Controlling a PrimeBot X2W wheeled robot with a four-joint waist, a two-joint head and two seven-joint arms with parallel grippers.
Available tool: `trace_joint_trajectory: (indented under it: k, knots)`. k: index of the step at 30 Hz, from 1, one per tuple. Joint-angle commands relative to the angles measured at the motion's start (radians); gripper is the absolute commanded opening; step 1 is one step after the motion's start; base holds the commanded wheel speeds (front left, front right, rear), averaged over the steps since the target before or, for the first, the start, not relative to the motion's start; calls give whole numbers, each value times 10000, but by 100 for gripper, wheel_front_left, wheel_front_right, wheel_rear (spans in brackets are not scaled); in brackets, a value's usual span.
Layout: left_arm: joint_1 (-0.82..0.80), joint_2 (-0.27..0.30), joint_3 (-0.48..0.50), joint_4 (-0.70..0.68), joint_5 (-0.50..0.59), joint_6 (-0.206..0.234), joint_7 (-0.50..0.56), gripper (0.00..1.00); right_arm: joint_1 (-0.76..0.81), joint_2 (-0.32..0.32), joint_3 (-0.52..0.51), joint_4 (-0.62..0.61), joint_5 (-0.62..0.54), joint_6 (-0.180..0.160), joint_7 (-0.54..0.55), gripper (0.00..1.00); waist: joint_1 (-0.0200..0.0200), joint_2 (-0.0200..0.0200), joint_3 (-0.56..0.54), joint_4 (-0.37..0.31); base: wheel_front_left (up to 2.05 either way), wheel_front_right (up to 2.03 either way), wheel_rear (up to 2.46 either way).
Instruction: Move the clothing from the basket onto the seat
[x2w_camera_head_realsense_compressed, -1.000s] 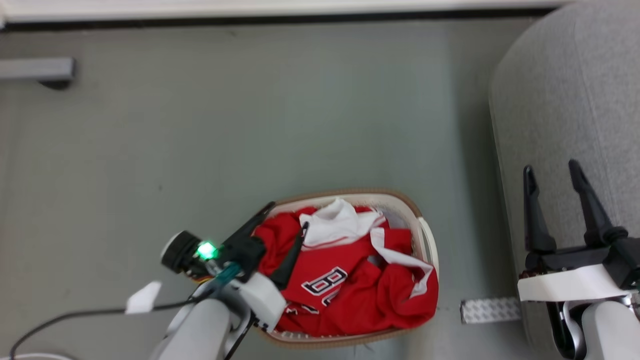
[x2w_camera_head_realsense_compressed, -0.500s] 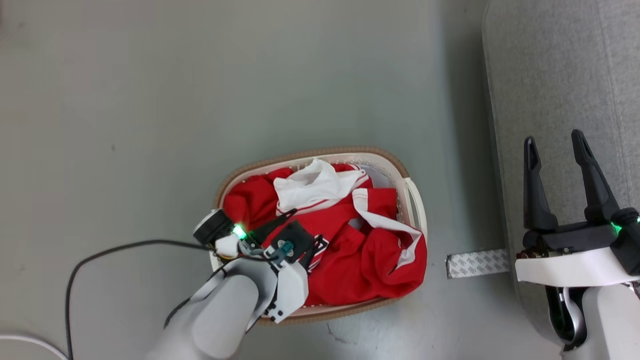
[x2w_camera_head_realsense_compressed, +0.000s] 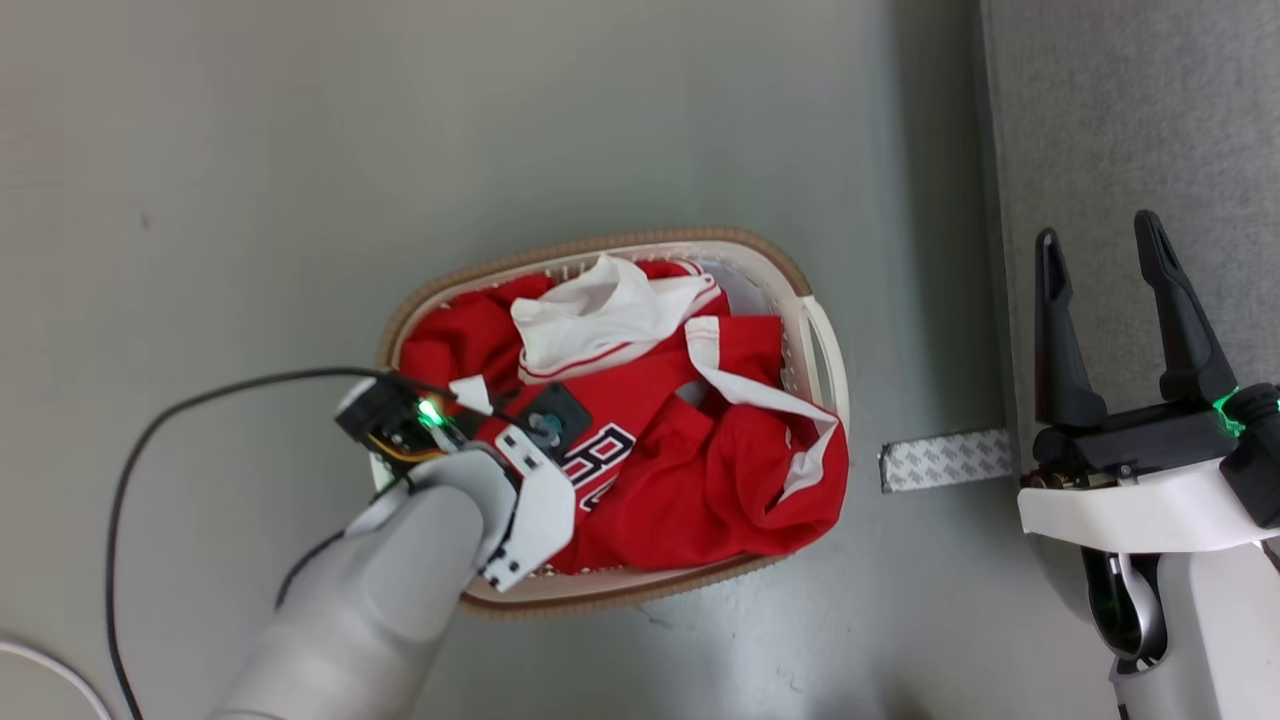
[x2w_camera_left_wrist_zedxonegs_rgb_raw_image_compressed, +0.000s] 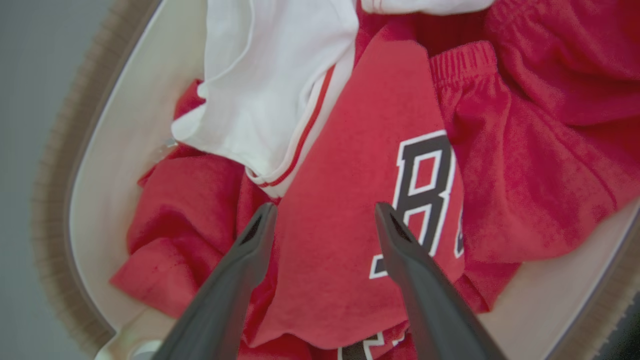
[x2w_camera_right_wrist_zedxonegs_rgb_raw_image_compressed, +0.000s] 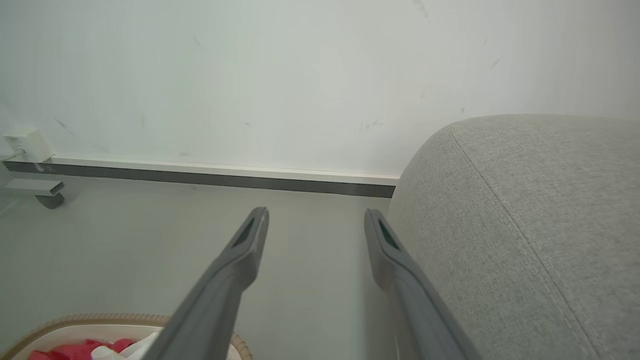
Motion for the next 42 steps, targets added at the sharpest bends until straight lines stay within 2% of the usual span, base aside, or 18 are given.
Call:
trace_joint_trajectory:
  k: [1, 17, 30, 31, 32, 33, 34, 42]
  knots:
    - [-237, 132, -5, 143, 181, 101, 88, 100, -133, -30, 71, -76, 126, -21, 3, 100, -1, 0, 265, -94, 0, 0, 0]
    - [-1144, 389, -226, 947, -34, 98, 218, 100, -304, -32, 321, -299, 287, -21, 3, 100, -1, 0, 1144, -456, 0, 0, 0]
    - [-1487, 93, -515, 1362, -354, 8, -3, 100, -461, -30, 227, -474, 73, -21, 4, 100, -1, 0, 1675, -453, 0, 0, 0]
    - [-1522, 67, -553, 1379, -376, -4, -15, 97, -474, -30, 216, -490, 64, -21, 4, 100, -1, 0, 1723, -448, 0, 0, 0]
    - [-1549, 49, -600, 1410, -387, -17, -38, 51, -482, -30, 212, -502, 69, -21, 4, 100, -1, 0, 1761, -445, 0, 0, 0]
    - [-1562, 23, -631, 1426, -422, -19, -99, 33, -481, -30, 206, -519, 53, -21, 4, 100, -1, 0, 1803, -442, 0, 0, 0]
    - [-1592, -5, -665, 1435, -428, -28, -137, 1, -485, -30, 197, -530, 41, -21, 4, 100, -1, 0, 1841, -435, 0, 0, 0]
    - [-1433, -276, -807, 1419, -1093, -96, -856, 0, -460, -30, 40, -372, -107, -21, 4, 100, -1, 0, 1708, -191, 0, 0, 0]
